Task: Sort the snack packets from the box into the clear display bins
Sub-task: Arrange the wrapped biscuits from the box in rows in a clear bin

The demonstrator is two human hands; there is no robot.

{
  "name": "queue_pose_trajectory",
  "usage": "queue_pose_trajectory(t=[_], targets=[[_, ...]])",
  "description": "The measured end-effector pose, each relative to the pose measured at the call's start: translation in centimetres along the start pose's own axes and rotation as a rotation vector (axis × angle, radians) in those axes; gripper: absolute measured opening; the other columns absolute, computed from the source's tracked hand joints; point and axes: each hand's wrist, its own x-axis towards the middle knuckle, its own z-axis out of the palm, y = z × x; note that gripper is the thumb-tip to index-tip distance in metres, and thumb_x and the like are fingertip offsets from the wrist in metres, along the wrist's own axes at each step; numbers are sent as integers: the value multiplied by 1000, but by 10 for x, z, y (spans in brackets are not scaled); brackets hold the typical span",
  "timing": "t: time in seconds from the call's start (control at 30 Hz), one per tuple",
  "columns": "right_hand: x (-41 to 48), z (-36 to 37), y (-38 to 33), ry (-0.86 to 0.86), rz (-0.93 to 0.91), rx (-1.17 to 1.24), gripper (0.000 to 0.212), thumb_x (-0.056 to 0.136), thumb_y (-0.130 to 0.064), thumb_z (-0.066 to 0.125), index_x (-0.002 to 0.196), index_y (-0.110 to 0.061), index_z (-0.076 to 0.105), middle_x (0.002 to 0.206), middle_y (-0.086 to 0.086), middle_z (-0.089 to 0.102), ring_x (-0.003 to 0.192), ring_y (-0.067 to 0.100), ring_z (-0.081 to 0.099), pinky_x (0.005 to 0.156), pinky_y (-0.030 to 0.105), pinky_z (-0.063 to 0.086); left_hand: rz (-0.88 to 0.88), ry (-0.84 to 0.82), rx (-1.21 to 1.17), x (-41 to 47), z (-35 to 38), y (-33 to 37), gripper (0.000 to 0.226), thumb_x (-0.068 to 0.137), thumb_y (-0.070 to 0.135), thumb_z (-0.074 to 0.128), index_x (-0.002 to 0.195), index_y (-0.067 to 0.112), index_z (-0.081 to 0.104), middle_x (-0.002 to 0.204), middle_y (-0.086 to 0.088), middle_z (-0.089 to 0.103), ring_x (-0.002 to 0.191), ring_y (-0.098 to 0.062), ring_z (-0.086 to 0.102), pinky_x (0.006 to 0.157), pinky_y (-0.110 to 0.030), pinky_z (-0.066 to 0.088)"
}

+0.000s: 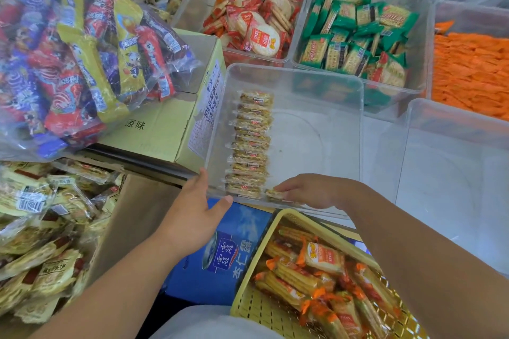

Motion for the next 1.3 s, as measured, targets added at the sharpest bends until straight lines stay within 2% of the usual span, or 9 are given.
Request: queue_pose_trajectory(t=[0.1, 0.23, 0.53, 0.67, 0.8, 0.97, 1.13, 1.23, 1.3], targets=[[2, 3, 0, 24, -46, -12, 39, 108, -24, 42, 146, -28, 52, 151, -4, 49, 133, 15, 44, 105, 26, 31, 17, -11, 60, 0, 0, 0, 90, 100, 54, 52, 165, 22, -2, 171, 3, 10, 153, -15, 27, 122, -44, 34], [5, 9, -2, 13, -52, -15, 46, 108, -20, 44, 153, -28, 40, 159, -3, 38, 143, 17, 36, 109, 25, 27, 43, -40, 101, -1, -1, -1, 92, 101, 53, 52, 164, 22, -8, 172, 6, 3, 154, -15, 25, 124, -42, 31], [-9, 2, -25, 36, 46, -59, 51, 105, -33, 48, 154, -23, 38, 159, 2, 39, 143, 21, 37, 115, 33, 28, 61, -65, 33, -5, -13, -6, 89, 100, 55, 54, 164, 32, -3, 172, 10, 8, 154, -14, 27, 124, -43, 30], [-26, 4, -48, 276, 85, -41, 40, 103, -38, 52, 136, -18, 60, 142, 4, 57, 130, 23, 51, 101, 30, 37, 194, 90, -17, -37, -23, -18, 76, 99, 49, 58, 162, 39, 18, 162, 15, 30, 138, -8, 46, 114, -35, 40], [-42, 20, -95, 649, 26, -53, 27, 99, -44, 55, 108, -22, 69, 113, -1, 69, 107, 20, 61, 86, 32, 46, 399, 268, -92, -85, -47, -44, 38, 95, 46, 60, 131, 54, 51, 126, 36, 48, 111, 7, 54, 95, -17, 43], [-48, 83, -197, 793, -369, -43, 31, 96, -40, 63, 121, -23, 67, 121, -2, 66, 113, 15, 55, 91, 23, 37, 384, 474, -142, -131, -84, -116, 24, 94, 40, 62, 117, 40, 65, 114, 27, 56, 105, -4, 58, 82, -22, 48], [-29, 165, -291, 725, -549, -275, 34, 90, -47, 66, 115, -24, 72, 123, -3, 64, 124, 21, 49, 109, 41, 37, 160, 499, -29, -143, -133, -206, 44, 91, 40, 73, 132, 34, 60, 125, 24, 53, 115, -2, 54, 93, -35, 52], [-8, 202, -326, 656, -369, -401, 43, 89, -65, 50, 117, -37, 68, 133, -14, 58, 143, 22, 31, 120, 61, 7, 20, 444, 179, -140, -169, -253, 69, 84, 54, 76, 144, 30, 51, 140, 0, 53, 134, -25, 46, 108, -43, 45], [5, 215, -336, 651, -220, -484, 56, 85, -74, 39, 117, -39, 67, 136, -18, 56, 146, 22, 25, 118, 65, 0, -8, 426, 290, -135, -191, -281, 82, 77, 64, 76, 146, 30, 48, 144, -6, 50, 135, -30, 45, 110, -45, 43]])
